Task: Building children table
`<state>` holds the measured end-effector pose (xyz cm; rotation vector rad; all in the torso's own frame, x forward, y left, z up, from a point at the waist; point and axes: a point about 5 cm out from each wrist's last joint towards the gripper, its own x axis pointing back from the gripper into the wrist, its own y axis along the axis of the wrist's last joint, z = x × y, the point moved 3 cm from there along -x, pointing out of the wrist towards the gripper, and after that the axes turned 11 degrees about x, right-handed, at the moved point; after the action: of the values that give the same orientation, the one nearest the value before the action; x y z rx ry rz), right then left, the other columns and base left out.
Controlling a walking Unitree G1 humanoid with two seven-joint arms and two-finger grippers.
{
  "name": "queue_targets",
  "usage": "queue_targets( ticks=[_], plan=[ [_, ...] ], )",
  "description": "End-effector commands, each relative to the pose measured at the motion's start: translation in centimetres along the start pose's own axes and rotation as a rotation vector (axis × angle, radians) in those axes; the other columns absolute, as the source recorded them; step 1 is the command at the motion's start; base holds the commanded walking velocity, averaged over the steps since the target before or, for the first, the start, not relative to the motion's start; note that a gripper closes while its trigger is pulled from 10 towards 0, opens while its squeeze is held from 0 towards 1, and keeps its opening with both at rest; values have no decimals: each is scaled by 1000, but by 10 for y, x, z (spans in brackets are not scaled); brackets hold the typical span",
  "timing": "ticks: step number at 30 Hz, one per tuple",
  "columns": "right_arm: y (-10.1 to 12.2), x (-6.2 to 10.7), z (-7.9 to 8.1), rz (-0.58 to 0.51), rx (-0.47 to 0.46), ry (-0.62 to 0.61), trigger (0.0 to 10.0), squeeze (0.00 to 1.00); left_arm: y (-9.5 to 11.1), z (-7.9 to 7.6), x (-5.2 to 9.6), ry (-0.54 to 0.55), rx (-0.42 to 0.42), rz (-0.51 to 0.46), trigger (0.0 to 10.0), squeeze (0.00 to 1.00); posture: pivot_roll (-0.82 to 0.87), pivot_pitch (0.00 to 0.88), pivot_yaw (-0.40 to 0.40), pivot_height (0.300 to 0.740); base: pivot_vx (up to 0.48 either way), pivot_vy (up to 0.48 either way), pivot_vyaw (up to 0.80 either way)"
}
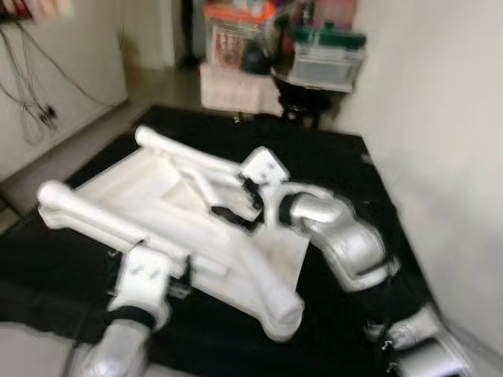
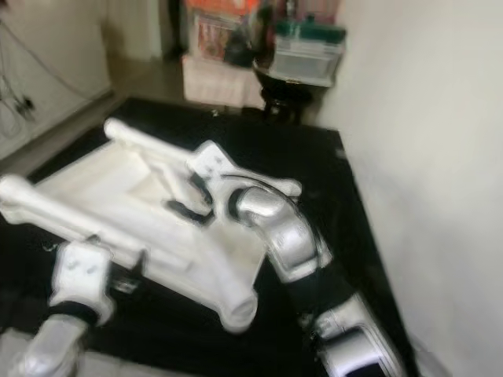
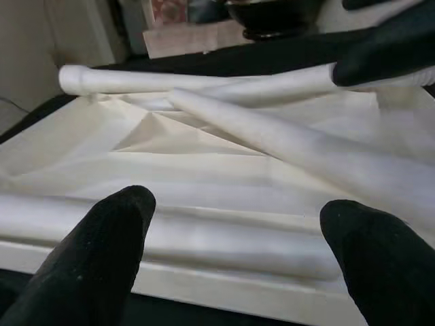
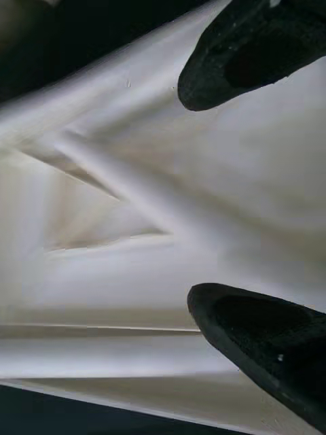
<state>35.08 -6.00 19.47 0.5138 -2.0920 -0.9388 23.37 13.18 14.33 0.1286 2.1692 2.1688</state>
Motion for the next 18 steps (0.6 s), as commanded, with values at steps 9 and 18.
queue_targets(
  ticks=[9,18],
  plan=[
    [-19,7,19,220,-42,150,10000,0,-23,-16,7,-57,60,95,10000,0,-57,26,-146,740,0,0,0],
    [-39,22,27,357,-134,187,10000,0,-33,-27,12,-71,118,130,10000,0,-79,50,-173,740,0,0,0]
  ],
)
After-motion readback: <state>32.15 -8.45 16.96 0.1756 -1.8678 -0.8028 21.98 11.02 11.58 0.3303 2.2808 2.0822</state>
